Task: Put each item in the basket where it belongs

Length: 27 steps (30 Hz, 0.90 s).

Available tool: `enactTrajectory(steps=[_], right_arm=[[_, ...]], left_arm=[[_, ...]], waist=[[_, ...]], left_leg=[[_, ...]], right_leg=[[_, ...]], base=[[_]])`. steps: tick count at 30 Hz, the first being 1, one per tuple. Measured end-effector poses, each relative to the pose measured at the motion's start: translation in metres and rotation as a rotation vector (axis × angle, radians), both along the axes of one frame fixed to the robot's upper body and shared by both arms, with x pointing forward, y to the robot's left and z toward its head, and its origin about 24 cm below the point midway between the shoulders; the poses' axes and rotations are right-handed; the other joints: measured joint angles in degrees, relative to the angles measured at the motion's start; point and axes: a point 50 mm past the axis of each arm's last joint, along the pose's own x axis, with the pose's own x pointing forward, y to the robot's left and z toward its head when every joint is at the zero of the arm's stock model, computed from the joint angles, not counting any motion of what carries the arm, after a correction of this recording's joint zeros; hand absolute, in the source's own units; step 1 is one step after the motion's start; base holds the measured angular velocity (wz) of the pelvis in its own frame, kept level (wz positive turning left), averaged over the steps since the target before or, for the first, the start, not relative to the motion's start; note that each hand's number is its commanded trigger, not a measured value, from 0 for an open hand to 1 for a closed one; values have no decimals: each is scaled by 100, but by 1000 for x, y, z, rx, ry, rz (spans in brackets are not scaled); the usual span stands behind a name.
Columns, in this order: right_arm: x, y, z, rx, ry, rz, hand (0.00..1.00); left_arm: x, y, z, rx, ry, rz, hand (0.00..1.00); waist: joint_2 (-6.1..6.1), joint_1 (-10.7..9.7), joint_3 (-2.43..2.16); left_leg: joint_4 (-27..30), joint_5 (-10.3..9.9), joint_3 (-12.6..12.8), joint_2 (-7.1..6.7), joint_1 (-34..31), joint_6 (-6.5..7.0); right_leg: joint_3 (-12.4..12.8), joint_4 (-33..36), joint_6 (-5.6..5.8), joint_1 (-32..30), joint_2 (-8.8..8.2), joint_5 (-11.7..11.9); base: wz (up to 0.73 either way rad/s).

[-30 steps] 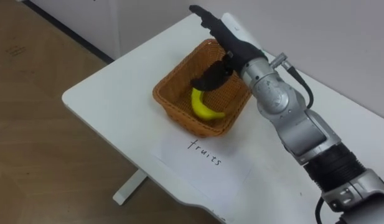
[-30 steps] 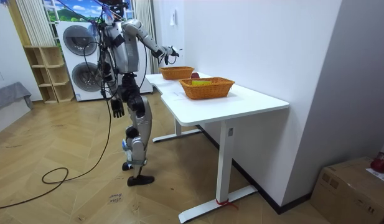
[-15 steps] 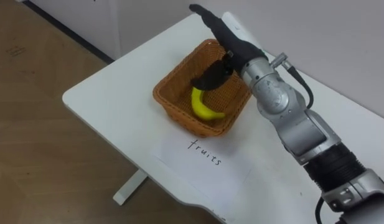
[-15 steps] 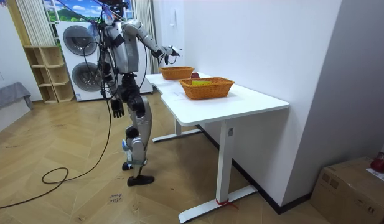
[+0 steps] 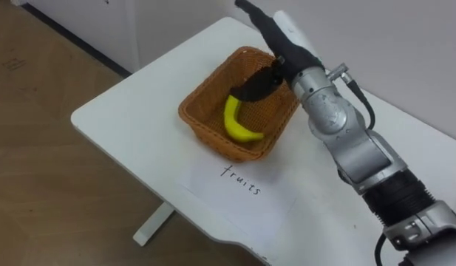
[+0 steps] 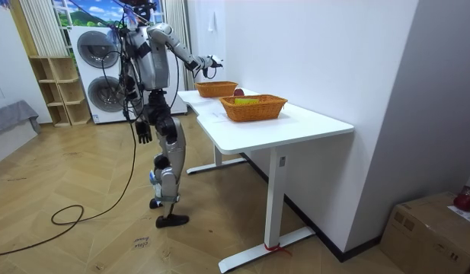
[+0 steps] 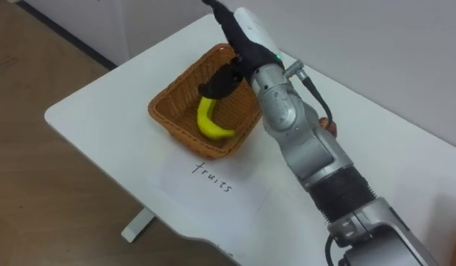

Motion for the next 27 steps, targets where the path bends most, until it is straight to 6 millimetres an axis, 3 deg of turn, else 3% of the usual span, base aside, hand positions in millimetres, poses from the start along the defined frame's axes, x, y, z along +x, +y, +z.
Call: enactTrajectory(steps=[10, 17, 24, 27], right_arm=[[2, -15, 13, 182, -110, -138, 0], [-3, -21, 2, 278, -103, -222, 0], [-5, -24, -6, 378, -39, -227, 0], [-4, -28, -5, 413, -31, -233, 0]], left_arm=[[-12, -9, -5, -9, 36, 13, 0], [-15, -16, -7, -19, 40, 22, 0], [-22, -21, -8, -18, 53, 41, 0], [-23, -23, -9, -24, 55, 44, 0]], waist=[[215, -233, -9], [449, -340, -111], [497, -595, -110], [550, -698, -75]], left_leg=[[-76, 7, 136, 14, 129, 7], [-121, 11, 193, 21, 182, 15], [-108, 15, 219, 28, 214, 17], [-117, 14, 278, 24, 279, 19]], right_leg=[[118, 2, -2, 55, 13, 6], [131, -3, 4, 62, 10, 7], [132, -7, 5, 99, 6, 6], [124, -3, 12, 161, -13, 2]], base=[[-5], [-3], [0], [-1]])
